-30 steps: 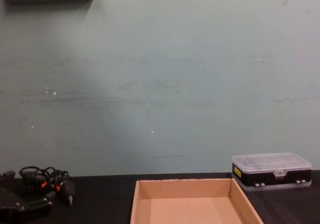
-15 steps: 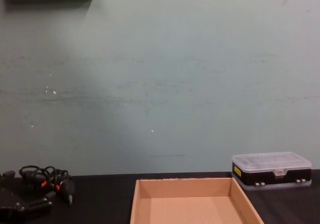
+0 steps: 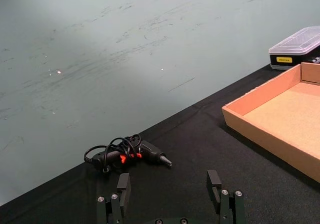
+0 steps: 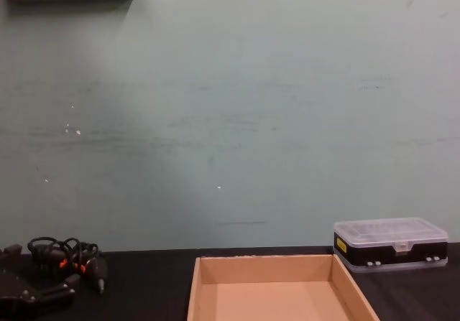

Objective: Use one hand to pick up the angle iron from the table and place it into the box.

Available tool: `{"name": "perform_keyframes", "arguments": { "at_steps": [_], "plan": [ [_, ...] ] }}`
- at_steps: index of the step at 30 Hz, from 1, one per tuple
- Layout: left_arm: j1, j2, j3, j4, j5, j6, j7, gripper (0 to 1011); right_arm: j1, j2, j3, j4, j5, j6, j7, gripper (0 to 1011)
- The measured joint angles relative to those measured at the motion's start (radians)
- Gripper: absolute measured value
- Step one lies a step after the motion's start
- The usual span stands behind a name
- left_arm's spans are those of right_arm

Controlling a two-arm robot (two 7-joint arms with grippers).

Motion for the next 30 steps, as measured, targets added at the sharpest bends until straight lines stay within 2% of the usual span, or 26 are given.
{"name": "perform_keyframes", "arguments": {
  "at_steps": [19, 25, 26, 29, 30],
  "plan": [
    [0.0, 0.0, 0.0, 0.0, 0.0, 0.0, 0.0, 1000, 0.032, -0.039, -0.013, 0.048, -0.006, -0.012, -0.003, 994],
    [0.0, 0.0, 0.0, 0.0, 0.0, 0.0, 0.0, 1000, 0.031, -0.04, -0.013, 0.053, -0.007, -0.018, -0.005, 876],
    [0.0, 0.0, 0.0, 0.0, 0.0, 0.0, 0.0, 1000, 0.029, -0.04, -0.013, 0.053, -0.007, -0.019, -0.005, 823],
    [0.0, 0.0, 0.0, 0.0, 0.0, 0.0, 0.0, 1000, 0.028, -0.04, -0.012, 0.054, -0.007, -0.02, -0.006, 771],
    [0.0, 0.0, 0.0, 0.0, 0.0, 0.0, 0.0, 1000, 0.026, -0.039, -0.012, 0.054, -0.007, -0.021, -0.006, 715]
  ]
}}
